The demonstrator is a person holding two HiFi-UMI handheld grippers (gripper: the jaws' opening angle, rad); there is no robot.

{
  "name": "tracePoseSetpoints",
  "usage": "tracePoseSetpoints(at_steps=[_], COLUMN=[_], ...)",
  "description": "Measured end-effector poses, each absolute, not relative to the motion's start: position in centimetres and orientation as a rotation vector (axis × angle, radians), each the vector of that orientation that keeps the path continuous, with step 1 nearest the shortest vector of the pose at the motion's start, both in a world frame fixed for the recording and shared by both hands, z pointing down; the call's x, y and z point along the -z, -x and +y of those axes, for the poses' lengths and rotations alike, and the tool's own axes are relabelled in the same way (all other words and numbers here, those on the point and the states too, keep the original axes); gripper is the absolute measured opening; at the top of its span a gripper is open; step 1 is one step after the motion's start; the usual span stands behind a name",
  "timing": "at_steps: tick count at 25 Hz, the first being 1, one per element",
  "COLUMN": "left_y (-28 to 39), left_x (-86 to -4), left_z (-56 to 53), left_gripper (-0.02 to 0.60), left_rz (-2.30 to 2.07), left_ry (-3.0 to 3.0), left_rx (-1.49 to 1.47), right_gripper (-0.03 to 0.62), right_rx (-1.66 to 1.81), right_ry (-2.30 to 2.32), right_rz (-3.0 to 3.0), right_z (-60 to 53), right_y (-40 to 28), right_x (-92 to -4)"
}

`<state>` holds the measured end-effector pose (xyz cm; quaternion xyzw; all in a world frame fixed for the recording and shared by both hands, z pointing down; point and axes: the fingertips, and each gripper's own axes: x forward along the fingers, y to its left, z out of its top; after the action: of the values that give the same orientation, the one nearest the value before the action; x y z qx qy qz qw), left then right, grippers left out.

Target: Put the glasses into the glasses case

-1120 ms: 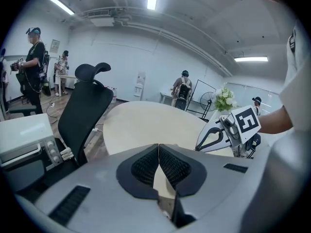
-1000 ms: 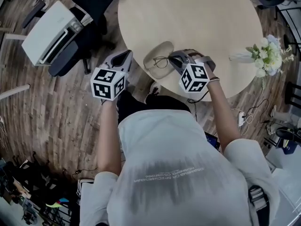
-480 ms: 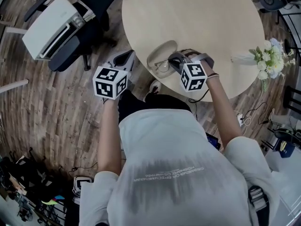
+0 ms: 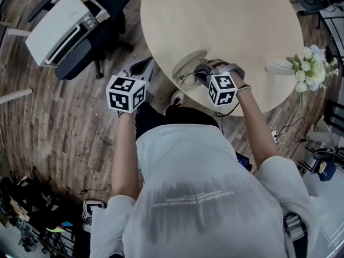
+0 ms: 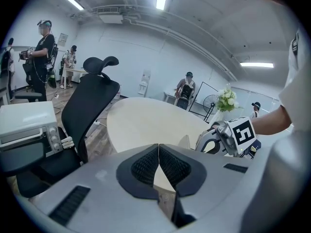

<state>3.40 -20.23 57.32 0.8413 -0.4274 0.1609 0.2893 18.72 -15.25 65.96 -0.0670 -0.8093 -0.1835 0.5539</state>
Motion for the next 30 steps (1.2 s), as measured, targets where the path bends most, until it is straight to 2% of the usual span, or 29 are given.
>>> tracePoseSetpoints(at_steps=[7, 18, 30], left_y=[-3.9, -3.9, -4.2], left_x=[-57.7, -58.1, -57.7], left_z=[-20.0, -20.4, -20.7], left_gripper=[0.014, 0.014, 0.014], left_rz=[-1.126, -1.129, -1.105], left_ry=[-2.243, -2.226, -2.237], left_rx=[-0.432, -0.427, -0.451], right_gripper=[0.05, 0.144, 0.141], right_rx=[0.437, 0.395, 0.315], right_ry=[0.188, 0.136, -0.004], right_rz=[-1.906, -1.898, -1.939], right_z=[-14.9, -17.0, -17.4], right_y=[-18.7, -19.7, -20.2], right_x=[-66.5, -66.2, -66.1])
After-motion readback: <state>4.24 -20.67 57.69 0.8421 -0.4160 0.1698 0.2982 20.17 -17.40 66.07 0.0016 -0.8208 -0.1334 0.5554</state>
